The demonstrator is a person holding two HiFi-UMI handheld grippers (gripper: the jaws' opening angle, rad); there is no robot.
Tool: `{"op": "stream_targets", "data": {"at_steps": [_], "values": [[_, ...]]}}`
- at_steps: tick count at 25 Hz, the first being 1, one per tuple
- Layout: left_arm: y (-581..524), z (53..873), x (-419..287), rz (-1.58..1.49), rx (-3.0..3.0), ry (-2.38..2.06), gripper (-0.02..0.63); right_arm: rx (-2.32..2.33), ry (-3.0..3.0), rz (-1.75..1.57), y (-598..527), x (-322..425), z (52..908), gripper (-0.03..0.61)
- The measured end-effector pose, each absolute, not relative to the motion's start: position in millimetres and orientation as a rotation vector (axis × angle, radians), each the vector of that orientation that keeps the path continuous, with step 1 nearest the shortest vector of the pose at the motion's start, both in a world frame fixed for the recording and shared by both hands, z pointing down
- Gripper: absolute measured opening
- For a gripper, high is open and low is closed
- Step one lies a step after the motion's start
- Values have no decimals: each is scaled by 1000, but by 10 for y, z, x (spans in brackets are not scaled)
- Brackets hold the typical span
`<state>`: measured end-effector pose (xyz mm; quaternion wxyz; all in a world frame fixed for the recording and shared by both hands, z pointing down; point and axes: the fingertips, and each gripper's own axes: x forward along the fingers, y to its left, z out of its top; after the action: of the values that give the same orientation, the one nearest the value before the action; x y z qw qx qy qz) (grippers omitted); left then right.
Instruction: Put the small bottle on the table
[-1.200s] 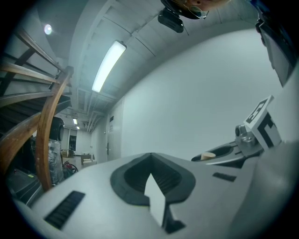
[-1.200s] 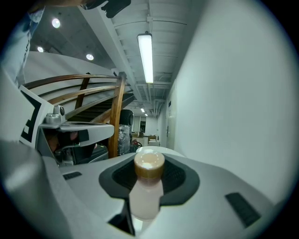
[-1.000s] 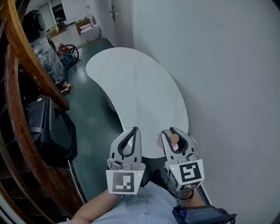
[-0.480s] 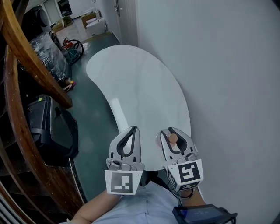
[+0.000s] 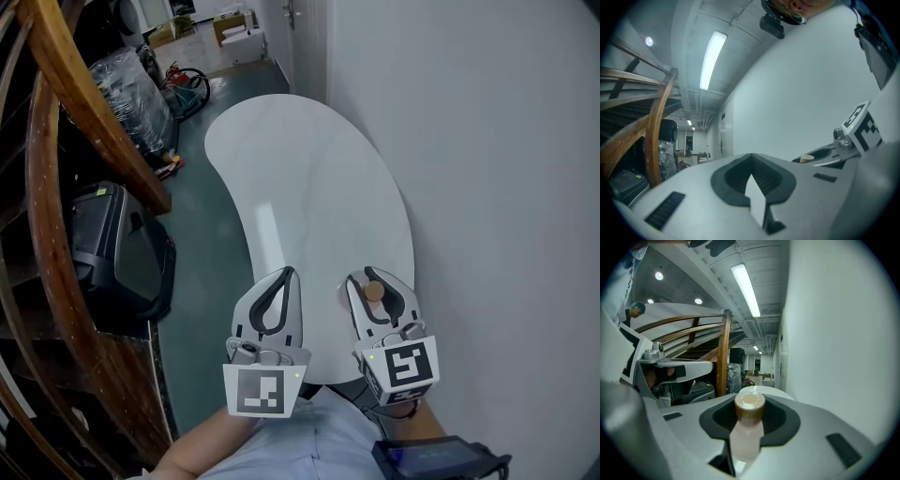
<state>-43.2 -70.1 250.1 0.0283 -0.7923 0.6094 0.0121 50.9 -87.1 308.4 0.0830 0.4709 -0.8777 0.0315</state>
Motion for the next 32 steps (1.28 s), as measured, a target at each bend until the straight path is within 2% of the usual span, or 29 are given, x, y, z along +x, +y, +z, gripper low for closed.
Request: {"op": "stream_targets", "data": {"at_steps": [5, 32], "values": [[-847, 2522, -513, 1, -2424, 1920, -2, 1383, -2628, 100, -1017, 456, 3059, 106], [-1257, 2980, -689, -141, -2566, 1936, -2, 1395, -2454, 315, -1181, 362, 4066, 106]]}}
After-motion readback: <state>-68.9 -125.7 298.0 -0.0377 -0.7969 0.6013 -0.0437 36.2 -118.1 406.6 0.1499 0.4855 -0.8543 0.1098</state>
